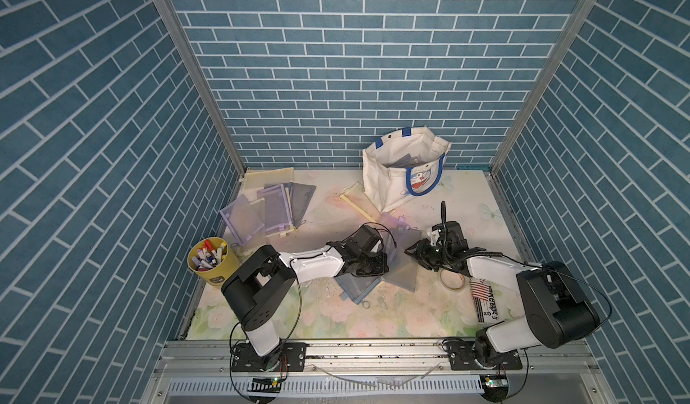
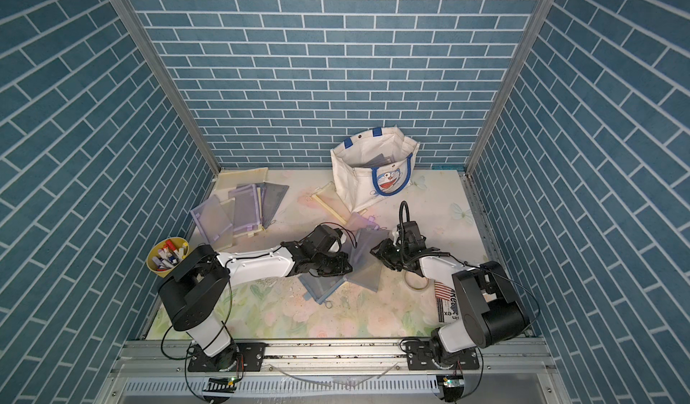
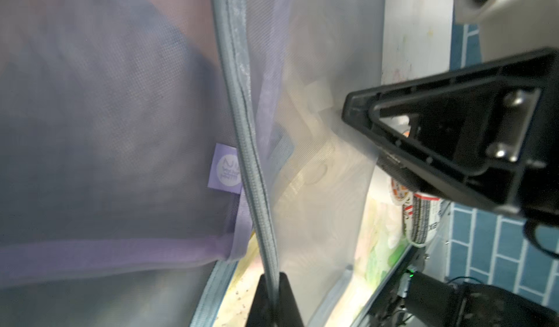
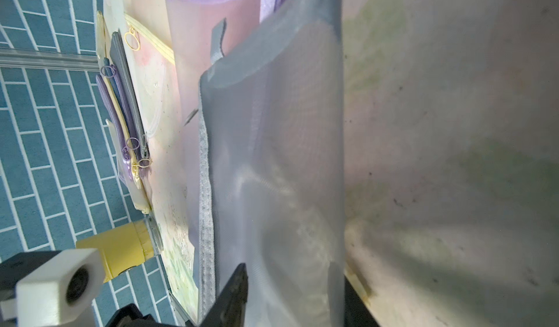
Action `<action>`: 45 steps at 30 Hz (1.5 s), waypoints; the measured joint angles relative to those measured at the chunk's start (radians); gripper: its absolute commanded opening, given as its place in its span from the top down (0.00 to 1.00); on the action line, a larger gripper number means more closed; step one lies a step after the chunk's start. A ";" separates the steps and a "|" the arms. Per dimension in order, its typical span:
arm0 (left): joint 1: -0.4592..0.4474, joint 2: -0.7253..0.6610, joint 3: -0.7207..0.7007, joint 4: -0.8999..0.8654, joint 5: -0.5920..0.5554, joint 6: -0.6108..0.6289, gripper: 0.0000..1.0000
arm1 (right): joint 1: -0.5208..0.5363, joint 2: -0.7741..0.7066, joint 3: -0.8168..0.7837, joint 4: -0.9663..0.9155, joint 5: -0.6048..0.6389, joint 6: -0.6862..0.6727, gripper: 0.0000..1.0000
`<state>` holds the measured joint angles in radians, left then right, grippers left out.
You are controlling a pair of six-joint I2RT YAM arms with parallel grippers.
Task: Put the pencil pouch into the canvas bag
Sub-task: Pick up the pencil pouch.
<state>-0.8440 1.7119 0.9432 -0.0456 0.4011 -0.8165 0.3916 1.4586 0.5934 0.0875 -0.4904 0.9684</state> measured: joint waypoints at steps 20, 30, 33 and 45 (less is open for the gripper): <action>0.008 -0.161 -0.015 0.054 -0.012 -0.014 0.57 | 0.000 -0.186 0.059 -0.180 -0.037 -0.072 1.00; 0.126 -0.356 -0.042 -0.091 -0.105 0.057 0.17 | 0.001 -0.333 0.338 -0.278 -0.025 -0.138 1.00; 0.154 -0.419 -0.045 -0.151 -0.159 0.084 0.03 | 0.001 -0.331 0.433 -0.297 -0.011 -0.142 1.00; 0.176 -0.509 -0.079 -0.280 -0.274 0.145 0.01 | 0.001 -0.035 1.021 -0.348 0.123 -0.166 1.00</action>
<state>-0.6678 1.2026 0.8646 -0.3260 0.1268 -0.6716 0.3923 1.4231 1.6142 -0.2604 -0.3676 0.8021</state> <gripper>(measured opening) 0.994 0.044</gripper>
